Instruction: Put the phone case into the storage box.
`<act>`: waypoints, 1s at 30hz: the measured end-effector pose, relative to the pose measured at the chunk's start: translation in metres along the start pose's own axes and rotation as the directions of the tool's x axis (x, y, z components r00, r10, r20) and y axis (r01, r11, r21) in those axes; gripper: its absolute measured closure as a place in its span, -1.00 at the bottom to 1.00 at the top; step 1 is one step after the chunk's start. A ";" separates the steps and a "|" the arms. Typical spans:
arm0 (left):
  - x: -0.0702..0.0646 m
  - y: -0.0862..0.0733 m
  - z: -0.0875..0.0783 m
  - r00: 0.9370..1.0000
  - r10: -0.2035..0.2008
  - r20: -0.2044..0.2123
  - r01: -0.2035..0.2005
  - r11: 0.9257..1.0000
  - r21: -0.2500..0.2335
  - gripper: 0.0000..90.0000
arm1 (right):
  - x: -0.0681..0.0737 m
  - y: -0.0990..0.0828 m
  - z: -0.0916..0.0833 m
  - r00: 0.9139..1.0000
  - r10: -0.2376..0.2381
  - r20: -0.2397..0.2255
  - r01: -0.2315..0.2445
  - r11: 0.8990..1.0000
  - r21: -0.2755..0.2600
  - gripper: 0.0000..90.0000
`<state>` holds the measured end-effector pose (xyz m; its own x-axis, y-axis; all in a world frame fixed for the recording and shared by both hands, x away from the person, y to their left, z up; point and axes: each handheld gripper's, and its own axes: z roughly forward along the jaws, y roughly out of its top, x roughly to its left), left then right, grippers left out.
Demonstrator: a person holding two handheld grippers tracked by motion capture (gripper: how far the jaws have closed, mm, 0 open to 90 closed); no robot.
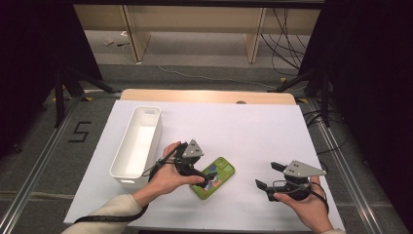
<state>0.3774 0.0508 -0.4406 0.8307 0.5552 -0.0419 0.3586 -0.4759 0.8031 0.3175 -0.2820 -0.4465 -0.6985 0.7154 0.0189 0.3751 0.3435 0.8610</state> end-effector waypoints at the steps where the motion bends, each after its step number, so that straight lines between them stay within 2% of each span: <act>1: 0.000 0.001 0.000 1.000 0.003 0.003 -0.003 1.000 -0.002 -1.00 | 0.000 0.000 0.000 1.000 0.000 0.000 0.000 1.000 0.000 -0.64; 13: -0.001 0.010 0.009 1.000 -0.009 -0.005 0.009 1.000 -0.023 -1.00 | 0.000 0.000 0.000 1.000 0.005 0.006 -0.005 1.000 -0.002 -0.64; 24: 0.000 0.015 0.024 1.000 -0.011 -0.007 0.011 1.000 0.001 -1.00 | -0.001 0.000 0.000 1.000 0.005 0.006 -0.005 1.000 -0.002 -0.64; 30: 0.000 0.019 0.030 1.000 -0.010 -0.007 0.010 1.000 -0.003 -1.00 | 0.000 0.000 0.000 1.000 0.006 0.006 -0.006 1.000 -0.003 -0.64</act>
<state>0.3966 0.0211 -0.4434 0.8238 0.5650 -0.0457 0.3656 -0.4680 0.8045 0.3175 -0.2825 -0.4468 -0.6928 0.7208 0.0212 0.3772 0.3371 0.8626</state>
